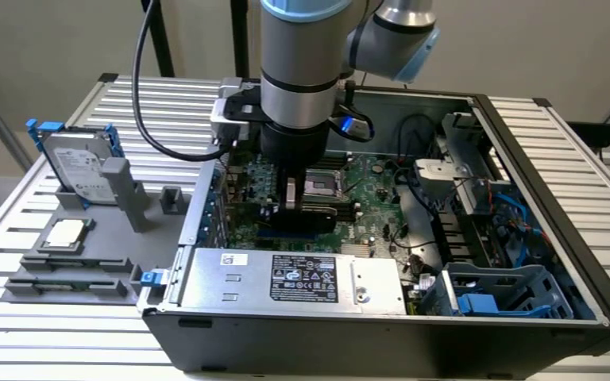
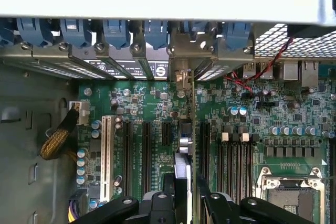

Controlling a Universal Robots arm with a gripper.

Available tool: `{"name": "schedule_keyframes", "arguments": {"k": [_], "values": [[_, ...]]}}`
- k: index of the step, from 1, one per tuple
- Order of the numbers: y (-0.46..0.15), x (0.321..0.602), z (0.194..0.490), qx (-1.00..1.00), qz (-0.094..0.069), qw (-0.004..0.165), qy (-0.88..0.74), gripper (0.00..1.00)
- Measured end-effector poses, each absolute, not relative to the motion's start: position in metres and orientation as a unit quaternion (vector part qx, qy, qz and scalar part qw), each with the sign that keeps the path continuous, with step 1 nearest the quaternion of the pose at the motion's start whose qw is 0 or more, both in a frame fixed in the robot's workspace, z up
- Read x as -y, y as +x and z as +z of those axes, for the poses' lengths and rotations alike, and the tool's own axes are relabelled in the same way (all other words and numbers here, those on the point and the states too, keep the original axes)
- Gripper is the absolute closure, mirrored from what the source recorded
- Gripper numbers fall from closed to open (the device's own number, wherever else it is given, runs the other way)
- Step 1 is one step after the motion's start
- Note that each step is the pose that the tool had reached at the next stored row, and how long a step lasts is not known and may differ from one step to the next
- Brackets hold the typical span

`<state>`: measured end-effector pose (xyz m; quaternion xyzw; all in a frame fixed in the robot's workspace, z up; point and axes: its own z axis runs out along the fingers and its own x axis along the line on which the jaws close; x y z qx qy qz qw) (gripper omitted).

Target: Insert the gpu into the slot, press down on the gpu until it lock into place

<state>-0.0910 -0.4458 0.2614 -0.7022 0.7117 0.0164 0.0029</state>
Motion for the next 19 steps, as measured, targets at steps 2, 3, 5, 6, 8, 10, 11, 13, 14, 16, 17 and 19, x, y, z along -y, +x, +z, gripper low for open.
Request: {"name": "schedule_keyframes", "arguments": {"k": [2,3,5,6,8,10,11,13,14,16,17,19], "values": [[-0.0907,0.4458,0.2630,-0.712,0.017,0.002,-0.702,0.74],[-0.0904,0.4458,0.2630,-0.712,0.017,0.002,-0.702,0.74],[-0.0898,0.4458,0.2630,-0.712,0.019,0.000,-0.702,0.74],[-0.0893,0.4458,0.2631,-0.712,0.020,-0.002,-0.702,0.74],[-0.0884,0.4458,0.2632,-0.712,0.023,-0.005,-0.702,0.74],[-0.0875,0.4458,0.2632,-0.712,0.024,-0.007,-0.702,0.74],[-0.0871,0.4458,0.2632,-0.712,0.024,-0.007,-0.702,0.74],[-0.0862,0.4458,0.2632,-0.712,0.024,-0.008,-0.702,0.74],[-0.0860,0.4458,0.2632,-0.712,0.024,-0.008,-0.702,0.74],[-0.0858,0.4458,0.2631,-0.712,0.024,-0.008,-0.702,0.74],[-0.0857,0.4458,0.2631,-0.712,0.024,-0.009,-0.702,0.74],[-0.0856,0.4458,0.2630,-0.712,0.025,-0.009,-0.702,0.74]]}}
